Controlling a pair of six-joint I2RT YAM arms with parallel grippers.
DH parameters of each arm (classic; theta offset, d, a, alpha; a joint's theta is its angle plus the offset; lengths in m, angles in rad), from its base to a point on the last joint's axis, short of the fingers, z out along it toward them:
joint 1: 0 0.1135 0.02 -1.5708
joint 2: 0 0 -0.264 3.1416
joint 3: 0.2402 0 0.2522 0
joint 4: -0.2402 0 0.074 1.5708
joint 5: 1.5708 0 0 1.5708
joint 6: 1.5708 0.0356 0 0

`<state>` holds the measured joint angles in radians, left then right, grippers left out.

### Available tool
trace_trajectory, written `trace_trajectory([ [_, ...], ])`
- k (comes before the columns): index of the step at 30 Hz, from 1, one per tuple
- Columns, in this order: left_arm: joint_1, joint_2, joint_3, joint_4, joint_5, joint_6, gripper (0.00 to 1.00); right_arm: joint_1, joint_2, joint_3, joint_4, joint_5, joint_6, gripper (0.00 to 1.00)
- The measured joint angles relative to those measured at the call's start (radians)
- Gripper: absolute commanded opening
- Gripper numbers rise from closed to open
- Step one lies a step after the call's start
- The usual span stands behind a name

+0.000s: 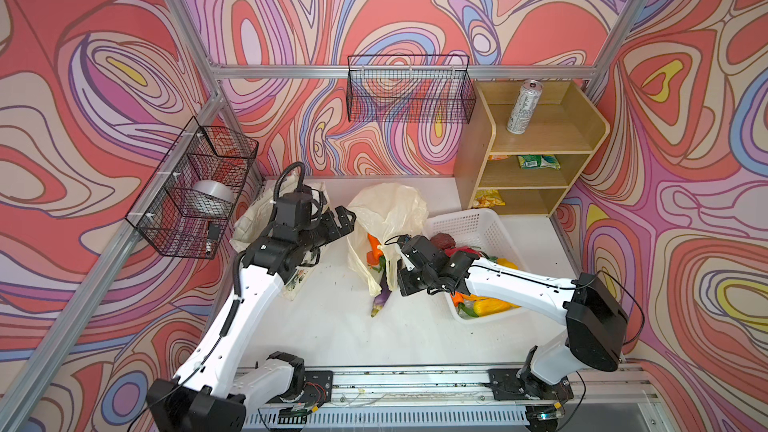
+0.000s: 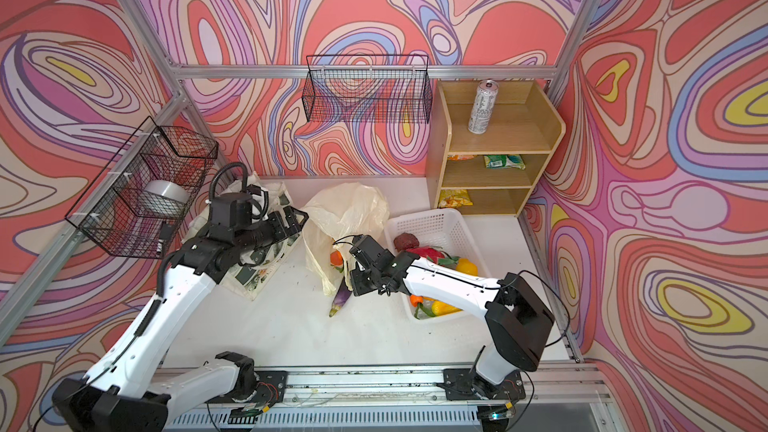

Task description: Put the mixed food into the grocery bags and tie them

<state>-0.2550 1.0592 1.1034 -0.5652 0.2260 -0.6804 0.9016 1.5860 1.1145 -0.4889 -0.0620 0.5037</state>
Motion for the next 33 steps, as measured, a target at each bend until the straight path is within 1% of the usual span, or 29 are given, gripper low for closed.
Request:
trace_trajectory([
  [4,0.0,-0.125,-0.129,-0.029,0.009,-0.012,1.0,-0.001,0.0,0.0,0.003,-0.002,0.003,0.0],
  [5,-0.004,-0.151,-0.165,-0.035,0.015,-0.021,1.0,-0.002,-0.001,0.0,0.003,-0.003,0.003,0.03],
  [6,-0.01,-0.169,-0.189,-0.039,0.017,-0.028,1.0,-0.004,-0.002,0.0,0.002,-0.003,0.003,0.1],
  [7,-0.022,-0.189,-0.216,-0.045,0.018,-0.037,1.0,-0.005,-0.006,0.0,0.001,-0.004,0.006,0.21],
  [9,-0.06,-0.22,-0.255,-0.05,0.016,-0.056,1.0,-0.01,-0.02,0.0,-0.003,-0.005,0.008,0.46],
  [10,-0.083,-0.235,-0.272,-0.05,0.014,-0.067,1.0,-0.011,-0.029,0.0,-0.004,-0.005,0.012,0.55],
  [12,-0.135,-0.262,-0.307,-0.048,0.005,-0.094,1.0,-0.014,-0.052,0.0,-0.006,-0.006,0.014,0.68],
  [13,-0.158,-0.27,-0.325,-0.044,0.0,-0.109,1.0,-0.015,-0.063,0.0,-0.006,-0.008,0.015,0.72],
  [14,-0.18,-0.276,-0.343,-0.039,-0.009,-0.121,1.0,-0.016,-0.074,0.0,-0.006,-0.01,0.019,0.75],
  [17,-0.24,-0.276,-0.408,-0.005,-0.036,-0.169,1.0,-0.016,-0.09,0.0,-0.005,-0.019,0.03,0.78],
  [20,-0.294,-0.24,-0.447,0.026,-0.08,-0.206,1.0,-0.017,-0.089,0.0,-0.005,-0.02,0.037,0.8],
  [24,-0.379,-0.178,-0.471,0.059,-0.181,-0.243,1.0,-0.017,-0.08,0.0,-0.005,0.011,0.049,0.8],
  [27,-0.435,-0.167,-0.495,0.063,-0.263,-0.27,1.0,-0.018,-0.064,-0.005,-0.002,0.05,0.06,0.81],
  [29,-0.458,-0.17,-0.513,0.064,-0.304,-0.286,1.0,-0.024,-0.059,-0.018,0.004,0.064,0.064,0.81],
  [33,-0.464,-0.188,-0.57,0.09,-0.352,-0.312,0.92,-0.048,-0.041,-0.048,0.025,0.073,0.066,0.79],
])
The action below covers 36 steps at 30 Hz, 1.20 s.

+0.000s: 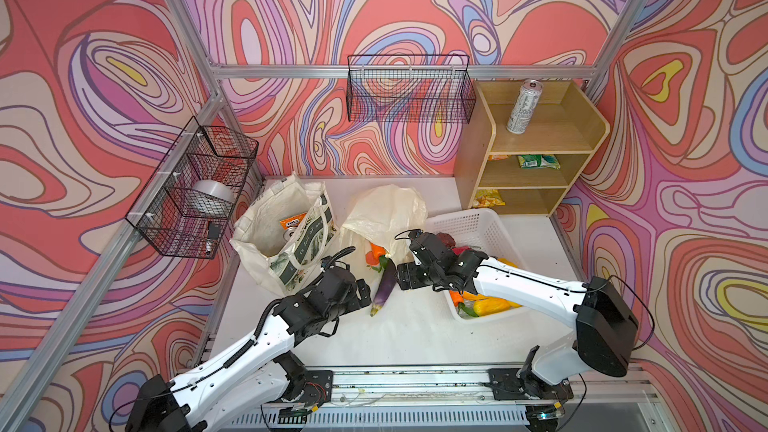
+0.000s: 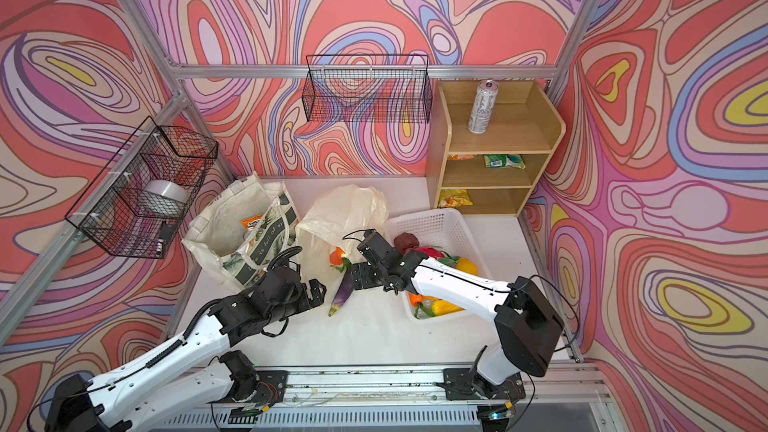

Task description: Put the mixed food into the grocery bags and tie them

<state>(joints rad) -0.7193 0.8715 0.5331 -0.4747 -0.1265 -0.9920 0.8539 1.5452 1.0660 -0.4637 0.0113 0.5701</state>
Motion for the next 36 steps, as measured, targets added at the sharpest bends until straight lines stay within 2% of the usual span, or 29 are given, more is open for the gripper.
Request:
trace_trajectory([
  [3,0.0,-0.003,-0.063,0.045,-0.01,-0.016,0.84,-0.013,0.038,-0.006,0.029,-0.016,-0.006,0.71],
  [5,-0.001,0.006,-0.092,0.075,-0.009,-0.026,0.75,-0.015,0.069,-0.006,0.057,-0.039,-0.016,0.53],
  [7,-0.001,0.02,-0.105,0.112,-0.005,-0.031,0.5,-0.015,0.098,-0.006,0.083,-0.068,-0.026,0.29],
  [9,-0.001,0.034,-0.108,0.163,0.005,-0.03,0.19,-0.015,0.124,-0.006,0.103,-0.102,-0.031,0.07],
  [10,-0.001,0.039,-0.108,0.184,0.013,-0.03,0.08,-0.015,0.132,-0.006,0.108,-0.117,-0.035,0.0],
  [11,-0.001,0.044,-0.108,0.206,0.023,-0.027,0.0,-0.015,0.135,-0.006,0.113,-0.135,-0.033,0.0],
  [18,-0.001,0.052,-0.033,0.25,0.087,-0.022,0.0,-0.016,0.096,0.0,0.114,-0.213,-0.036,0.0],
  [19,-0.001,0.052,-0.01,0.25,0.091,-0.019,0.0,-0.016,0.084,0.005,0.107,-0.214,-0.036,0.16],
  [20,-0.001,0.052,0.022,0.251,0.094,-0.014,0.0,-0.017,0.067,0.014,0.099,-0.215,-0.037,0.45],
  [21,-0.001,0.052,0.047,0.253,0.097,-0.009,0.0,-0.018,0.046,0.021,0.096,-0.214,-0.035,0.65],
  [23,-0.001,0.049,0.079,0.26,0.1,-0.005,0.0,-0.019,0.008,0.024,0.088,-0.208,-0.034,0.8],
  [27,-0.001,0.042,0.08,0.262,0.101,-0.005,0.0,-0.021,-0.04,0.021,0.069,-0.184,-0.033,0.88],
  [36,-0.002,0.042,0.08,0.262,0.104,-0.005,0.0,-0.021,-0.012,-0.024,0.078,-0.166,0.013,0.9],
])
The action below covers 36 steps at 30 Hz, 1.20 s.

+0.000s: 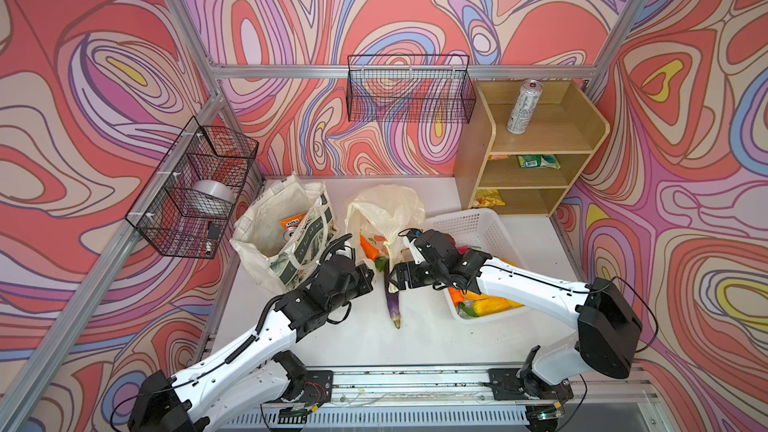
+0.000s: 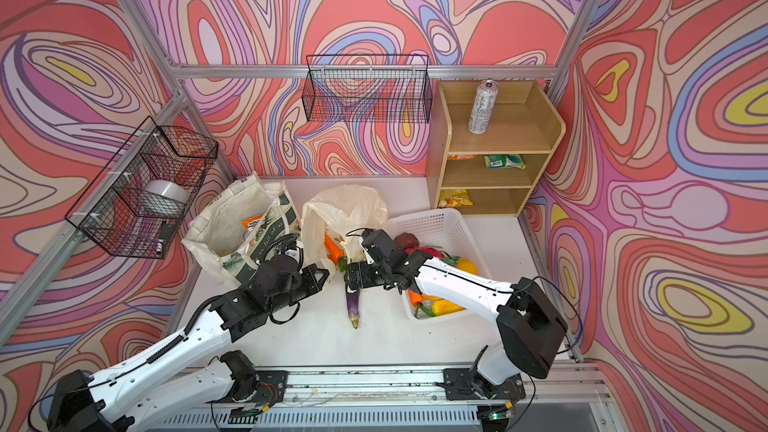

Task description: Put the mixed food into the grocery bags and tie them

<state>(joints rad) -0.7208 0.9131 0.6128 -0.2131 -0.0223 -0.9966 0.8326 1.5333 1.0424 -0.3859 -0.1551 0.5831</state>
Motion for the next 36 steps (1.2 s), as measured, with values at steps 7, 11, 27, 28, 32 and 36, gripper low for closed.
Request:
trace_trajectory([
  [7,0.0,0.0,0.0,0.0,0.003,0.0,0.0,0.005,0.077,-0.001,0.049,-0.01,0.028,0.81],
  [11,0.0,-0.001,-0.002,0.0,0.004,-0.001,0.0,0.007,0.101,-0.003,0.078,-0.03,0.04,0.8],
  [27,0.0,-0.001,-0.003,0.001,0.019,-0.002,0.0,0.126,0.128,-0.112,0.063,-0.058,0.067,0.67],
  [28,0.0,-0.001,-0.003,0.001,0.019,-0.002,0.0,0.13,0.141,-0.111,0.064,-0.053,0.071,0.61],
  [32,0.0,0.001,-0.003,0.001,0.022,-0.002,0.0,0.131,0.193,-0.101,0.069,-0.036,0.08,0.26],
  [36,0.0,0.004,-0.003,0.001,0.023,-0.002,0.0,0.131,0.204,-0.083,0.078,-0.006,0.09,0.07],
])
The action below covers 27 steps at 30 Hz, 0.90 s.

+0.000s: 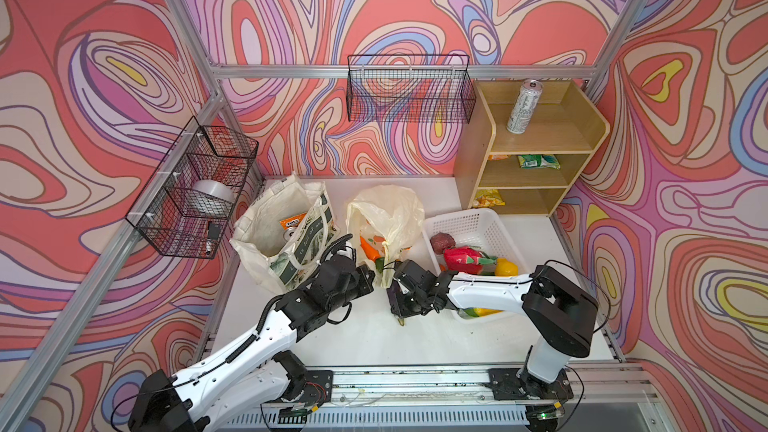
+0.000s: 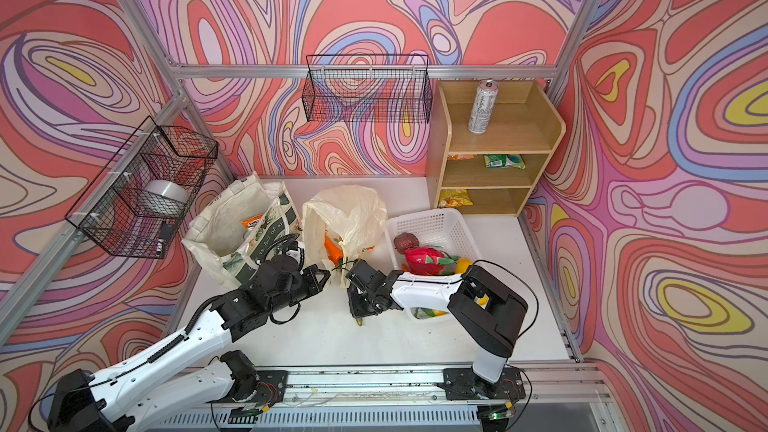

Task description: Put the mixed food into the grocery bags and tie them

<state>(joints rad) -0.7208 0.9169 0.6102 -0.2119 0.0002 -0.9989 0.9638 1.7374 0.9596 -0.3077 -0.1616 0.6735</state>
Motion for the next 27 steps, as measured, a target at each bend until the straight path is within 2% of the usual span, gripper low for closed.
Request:
trace_trajectory([
  [6,0.0,0.0,0.0,0.0,0.0,0.0,0.0,0.0,-0.017,0.045,-0.039,0.036,-0.005,0.05],
  [11,0.0,0.0,0.0,0.0,0.001,0.0,0.0,-0.019,-0.029,0.175,-0.072,0.053,-0.041,0.08],
  [12,0.0,0.0,0.0,0.0,0.003,0.0,0.0,-0.031,-0.026,0.204,-0.073,0.053,-0.049,0.23],
  [14,0.0,0.001,0.0,0.001,0.006,0.0,0.0,-0.072,-0.003,0.273,-0.072,0.05,-0.064,0.61],
  [15,0.0,0.003,0.0,0.003,0.008,0.0,0.0,-0.098,0.022,0.312,-0.069,0.048,-0.074,0.7],
  [16,0.0,0.007,0.0,0.007,0.011,-0.001,0.0,-0.126,0.053,0.351,-0.062,0.041,-0.084,0.74],
  [18,0.0,0.015,0.0,0.012,0.016,-0.001,0.0,-0.167,0.101,0.383,-0.043,0.027,-0.102,0.77],
  [21,0.0,0.02,0.0,0.017,0.019,-0.001,0.0,-0.202,0.103,0.343,-0.051,-0.006,-0.12,0.77],
  [27,0.0,0.026,0.0,0.034,0.019,-0.003,0.0,-0.185,-0.104,0.159,-0.105,-0.083,-0.126,0.69],
])
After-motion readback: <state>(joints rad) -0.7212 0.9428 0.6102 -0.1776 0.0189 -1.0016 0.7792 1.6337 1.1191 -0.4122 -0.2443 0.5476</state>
